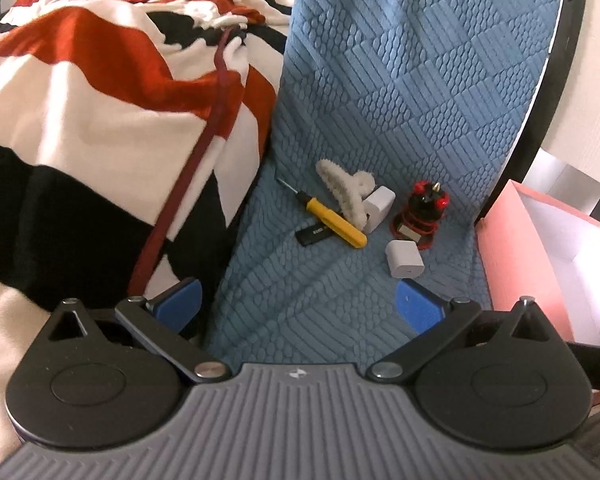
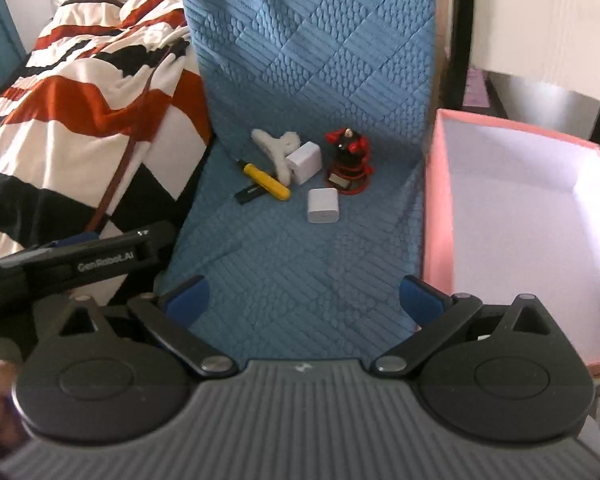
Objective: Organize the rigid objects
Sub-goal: 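Move both tools toward the small objects on the blue seat, then lower the left tool onto the yellow screwdriver handle while the right tool approaches the white charger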
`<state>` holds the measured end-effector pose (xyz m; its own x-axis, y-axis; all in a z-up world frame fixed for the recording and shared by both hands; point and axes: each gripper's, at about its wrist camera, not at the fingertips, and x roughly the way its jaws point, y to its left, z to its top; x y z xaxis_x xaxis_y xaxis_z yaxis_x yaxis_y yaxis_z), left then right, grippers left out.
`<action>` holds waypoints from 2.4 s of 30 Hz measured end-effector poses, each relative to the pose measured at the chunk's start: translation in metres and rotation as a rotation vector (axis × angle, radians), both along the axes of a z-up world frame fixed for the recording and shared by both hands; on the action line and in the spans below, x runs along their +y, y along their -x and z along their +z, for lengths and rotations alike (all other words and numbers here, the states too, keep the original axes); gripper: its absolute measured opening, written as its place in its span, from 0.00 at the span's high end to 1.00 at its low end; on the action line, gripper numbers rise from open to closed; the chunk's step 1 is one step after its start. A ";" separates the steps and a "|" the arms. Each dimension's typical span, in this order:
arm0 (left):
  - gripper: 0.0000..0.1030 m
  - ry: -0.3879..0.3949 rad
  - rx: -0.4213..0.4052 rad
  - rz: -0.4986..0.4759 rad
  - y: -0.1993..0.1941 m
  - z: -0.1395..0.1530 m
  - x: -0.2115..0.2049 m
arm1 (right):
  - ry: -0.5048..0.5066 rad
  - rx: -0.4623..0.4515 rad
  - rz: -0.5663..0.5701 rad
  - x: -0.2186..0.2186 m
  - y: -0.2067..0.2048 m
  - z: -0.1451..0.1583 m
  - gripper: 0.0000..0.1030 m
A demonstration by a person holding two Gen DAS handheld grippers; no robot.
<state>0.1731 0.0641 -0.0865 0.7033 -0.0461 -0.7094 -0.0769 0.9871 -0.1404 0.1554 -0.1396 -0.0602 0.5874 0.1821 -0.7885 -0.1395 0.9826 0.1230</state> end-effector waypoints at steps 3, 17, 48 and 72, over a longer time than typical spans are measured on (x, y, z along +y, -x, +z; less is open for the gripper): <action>0.00 0.003 -0.001 0.017 -0.008 -0.015 -0.001 | 0.012 0.003 -0.015 0.003 -0.013 -0.019 0.00; 0.00 0.031 0.051 0.040 -0.061 -0.067 -0.001 | -0.004 -0.006 -0.053 0.008 -0.061 -0.075 0.00; 0.40 0.309 0.120 -0.053 -0.188 -0.132 -0.026 | -0.003 -0.024 -0.031 -0.006 -0.161 -0.134 0.33; 0.62 0.144 0.126 -0.049 -0.206 -0.139 -0.060 | 0.086 0.045 0.036 0.022 -0.179 -0.170 0.56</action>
<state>0.3788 0.0041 -0.2251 0.6035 -0.1859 -0.7754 -0.0551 0.9604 -0.2731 0.3344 -0.1177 -0.2306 0.5453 0.1329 -0.8276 -0.1712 0.9842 0.0452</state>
